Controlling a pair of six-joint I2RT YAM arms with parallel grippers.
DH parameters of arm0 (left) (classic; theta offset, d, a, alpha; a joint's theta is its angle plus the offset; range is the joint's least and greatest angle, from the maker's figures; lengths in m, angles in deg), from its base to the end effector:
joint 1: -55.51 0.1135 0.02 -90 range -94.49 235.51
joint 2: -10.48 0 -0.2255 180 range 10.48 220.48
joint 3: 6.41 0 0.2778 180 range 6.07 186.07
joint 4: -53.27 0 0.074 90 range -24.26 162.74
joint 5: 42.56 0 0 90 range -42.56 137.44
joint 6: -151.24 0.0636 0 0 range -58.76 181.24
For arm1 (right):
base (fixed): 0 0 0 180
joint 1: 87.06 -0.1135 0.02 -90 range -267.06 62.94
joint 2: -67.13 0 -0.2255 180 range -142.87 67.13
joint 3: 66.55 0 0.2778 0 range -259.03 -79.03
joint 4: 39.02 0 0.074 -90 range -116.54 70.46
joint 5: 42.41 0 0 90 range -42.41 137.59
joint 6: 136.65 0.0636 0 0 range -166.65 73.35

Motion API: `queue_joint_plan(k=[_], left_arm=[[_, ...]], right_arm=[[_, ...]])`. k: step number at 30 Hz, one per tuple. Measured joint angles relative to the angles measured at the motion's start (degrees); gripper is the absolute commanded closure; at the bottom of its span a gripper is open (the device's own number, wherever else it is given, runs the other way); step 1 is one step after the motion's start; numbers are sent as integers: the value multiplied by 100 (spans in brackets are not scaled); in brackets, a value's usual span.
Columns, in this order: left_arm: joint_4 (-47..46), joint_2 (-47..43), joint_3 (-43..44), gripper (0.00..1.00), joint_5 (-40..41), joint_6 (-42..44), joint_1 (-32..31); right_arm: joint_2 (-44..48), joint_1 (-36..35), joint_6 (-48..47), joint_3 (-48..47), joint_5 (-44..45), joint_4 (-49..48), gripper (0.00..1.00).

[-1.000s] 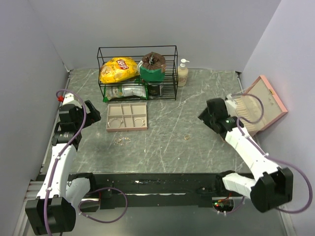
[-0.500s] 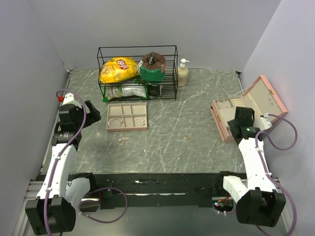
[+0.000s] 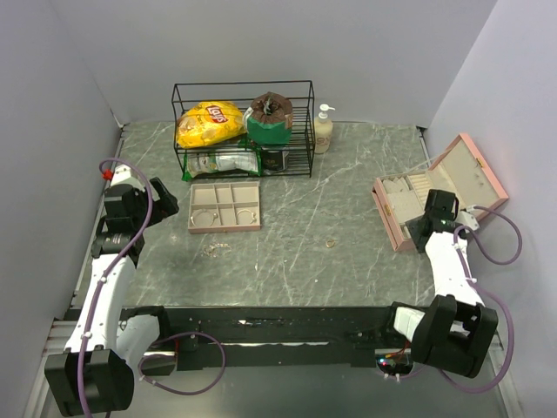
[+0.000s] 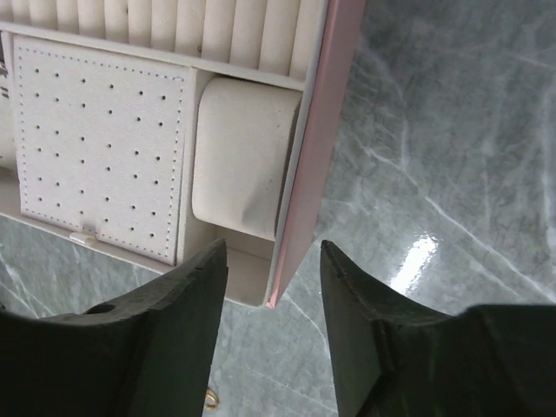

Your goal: Organize the mixed jewelry

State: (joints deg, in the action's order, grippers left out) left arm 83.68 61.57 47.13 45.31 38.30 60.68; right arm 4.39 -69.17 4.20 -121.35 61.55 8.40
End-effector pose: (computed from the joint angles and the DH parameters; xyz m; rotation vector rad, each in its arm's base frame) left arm 0.2765 0.0226 0.2364 -0.4794 2.0100 -0.2299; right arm 0.2513 -0.0972 0.1639 1.4872 2.0057 -0.0722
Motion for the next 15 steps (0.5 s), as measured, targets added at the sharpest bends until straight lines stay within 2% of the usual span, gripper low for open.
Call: queue_joint_plan(k=[8, 11, 12, 15], left_arm=[[2, 0, 0, 4, 0, 0, 2], [2, 0, 0, 4, 0, 0, 0], [4, 0, 0, 4, 0, 0, 0], [4, 0, 0, 4, 0, 0, 0]], right_arm=[[-219, 0, -87, 208, -273, -260, 61], [-404, 0, -105, 227, -319, -317, 69], [-442, 0, -120, 227, -343, -339, 77], [-472, 4, -149, 229, -369, -374, 89]])
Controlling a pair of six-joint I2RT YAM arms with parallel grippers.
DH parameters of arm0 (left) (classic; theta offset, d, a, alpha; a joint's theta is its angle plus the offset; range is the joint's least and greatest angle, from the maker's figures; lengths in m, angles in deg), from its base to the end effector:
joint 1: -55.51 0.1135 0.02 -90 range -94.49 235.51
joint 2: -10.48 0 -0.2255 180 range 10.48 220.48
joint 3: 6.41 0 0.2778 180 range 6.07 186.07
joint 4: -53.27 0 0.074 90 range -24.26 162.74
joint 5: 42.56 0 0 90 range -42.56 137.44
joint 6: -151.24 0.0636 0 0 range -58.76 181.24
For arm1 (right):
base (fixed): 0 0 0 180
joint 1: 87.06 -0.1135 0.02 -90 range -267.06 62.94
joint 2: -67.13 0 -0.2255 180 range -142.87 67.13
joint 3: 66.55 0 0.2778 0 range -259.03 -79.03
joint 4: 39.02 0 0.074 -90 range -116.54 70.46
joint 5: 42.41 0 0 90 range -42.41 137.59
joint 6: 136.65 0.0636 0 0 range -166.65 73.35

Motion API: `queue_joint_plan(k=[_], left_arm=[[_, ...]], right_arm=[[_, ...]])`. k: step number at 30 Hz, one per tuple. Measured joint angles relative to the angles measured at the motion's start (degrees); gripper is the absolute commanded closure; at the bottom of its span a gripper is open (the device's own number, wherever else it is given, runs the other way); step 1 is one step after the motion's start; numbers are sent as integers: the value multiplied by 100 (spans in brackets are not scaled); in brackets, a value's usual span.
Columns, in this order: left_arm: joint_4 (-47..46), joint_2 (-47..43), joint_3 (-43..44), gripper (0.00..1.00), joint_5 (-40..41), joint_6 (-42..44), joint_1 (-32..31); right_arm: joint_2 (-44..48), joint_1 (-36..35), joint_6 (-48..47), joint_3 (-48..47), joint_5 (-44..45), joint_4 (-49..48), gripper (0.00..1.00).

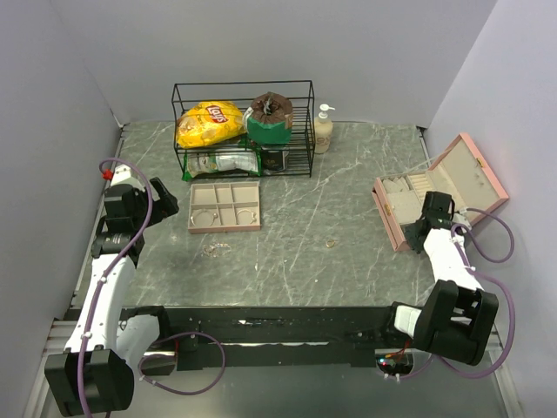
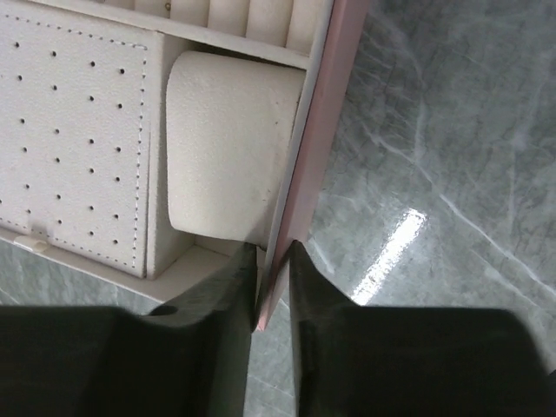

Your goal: Organize the mixed jewelry

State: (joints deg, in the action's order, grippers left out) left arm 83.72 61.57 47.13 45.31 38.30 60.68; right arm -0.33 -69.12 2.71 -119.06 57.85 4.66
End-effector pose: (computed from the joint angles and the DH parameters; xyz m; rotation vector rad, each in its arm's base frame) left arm 0.2764 0.0226 0.2363 -0.4796 2.0107 -0.2298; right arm 0.2563 -0.0949 0.1335 1.4768 2.1017 -0.0267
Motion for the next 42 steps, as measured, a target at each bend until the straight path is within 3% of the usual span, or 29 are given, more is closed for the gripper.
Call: queue_joint_plan(k=[4, 18, 29, 42], left_arm=[[0, 2, 0, 4, 0, 0, 2], [4, 15, 0, 4, -13, 0, 2], [7, 50, 0, 4, -70, 0, 0], [-2, 85, 0, 4, -127, 2, 2]], right_arm=[[-22, 28, -68, -7, -48, -4, 100], [-420, -140, -1700, -192, -372, -210, 100], [-962, -1436, -2494, -640, -472, -553, 100], [-872, -1840, -2894, -568, -437, -601, 100]])
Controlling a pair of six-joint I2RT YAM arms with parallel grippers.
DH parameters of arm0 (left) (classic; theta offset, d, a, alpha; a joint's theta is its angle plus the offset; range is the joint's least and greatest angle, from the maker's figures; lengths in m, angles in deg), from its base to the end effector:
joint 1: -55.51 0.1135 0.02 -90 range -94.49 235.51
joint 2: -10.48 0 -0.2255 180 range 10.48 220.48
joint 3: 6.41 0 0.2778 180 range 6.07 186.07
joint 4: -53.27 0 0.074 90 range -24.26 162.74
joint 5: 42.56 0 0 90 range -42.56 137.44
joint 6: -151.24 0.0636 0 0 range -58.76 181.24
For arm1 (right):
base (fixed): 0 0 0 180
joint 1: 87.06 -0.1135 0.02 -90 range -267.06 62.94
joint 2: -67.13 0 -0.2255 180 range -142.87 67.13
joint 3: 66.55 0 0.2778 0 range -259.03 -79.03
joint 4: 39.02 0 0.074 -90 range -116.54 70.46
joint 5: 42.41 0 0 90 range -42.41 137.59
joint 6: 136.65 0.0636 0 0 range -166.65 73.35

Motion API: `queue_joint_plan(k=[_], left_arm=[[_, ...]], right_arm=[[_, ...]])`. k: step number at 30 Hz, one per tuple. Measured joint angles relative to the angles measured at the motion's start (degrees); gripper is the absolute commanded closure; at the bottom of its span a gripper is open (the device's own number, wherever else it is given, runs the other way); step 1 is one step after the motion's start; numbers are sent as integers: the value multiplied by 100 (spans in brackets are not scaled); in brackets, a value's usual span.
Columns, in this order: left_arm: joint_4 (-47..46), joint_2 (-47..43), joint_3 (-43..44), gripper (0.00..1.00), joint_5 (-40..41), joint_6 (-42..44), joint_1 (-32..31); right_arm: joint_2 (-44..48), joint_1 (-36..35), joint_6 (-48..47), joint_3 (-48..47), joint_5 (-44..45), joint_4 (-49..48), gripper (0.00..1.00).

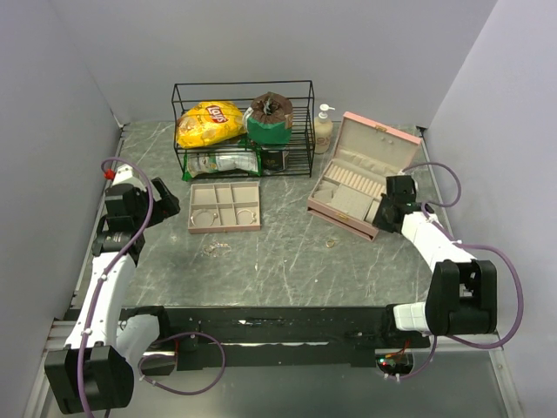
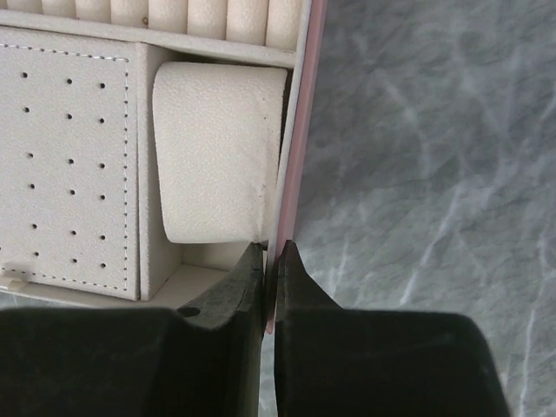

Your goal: Organize the mixed jewelry

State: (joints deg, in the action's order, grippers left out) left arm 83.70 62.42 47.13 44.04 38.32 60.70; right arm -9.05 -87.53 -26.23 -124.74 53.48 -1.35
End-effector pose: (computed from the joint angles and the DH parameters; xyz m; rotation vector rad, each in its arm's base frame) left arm 0.2783 0.0215 0.2325 -0.4703 2.0288 -0.2507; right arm 0.3078 -0.0040 0.1333 0.4787 2.4890 0.0137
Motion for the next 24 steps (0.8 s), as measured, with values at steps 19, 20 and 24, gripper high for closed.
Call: queue_joint_plan(k=[19, 20, 24], left_arm=[[-2, 31, 0, 4, -153, 79, 0], [-2, 33, 0, 4, -160, 79, 0], [-2, 42, 0, 4, -184, 79, 0]], right_arm=[[22, -785, -109, -39, -98, 232, 100], [31, -809, -87, -44, -94, 264, 100], [105, -859, 42, -31, -101, 402, 100]])
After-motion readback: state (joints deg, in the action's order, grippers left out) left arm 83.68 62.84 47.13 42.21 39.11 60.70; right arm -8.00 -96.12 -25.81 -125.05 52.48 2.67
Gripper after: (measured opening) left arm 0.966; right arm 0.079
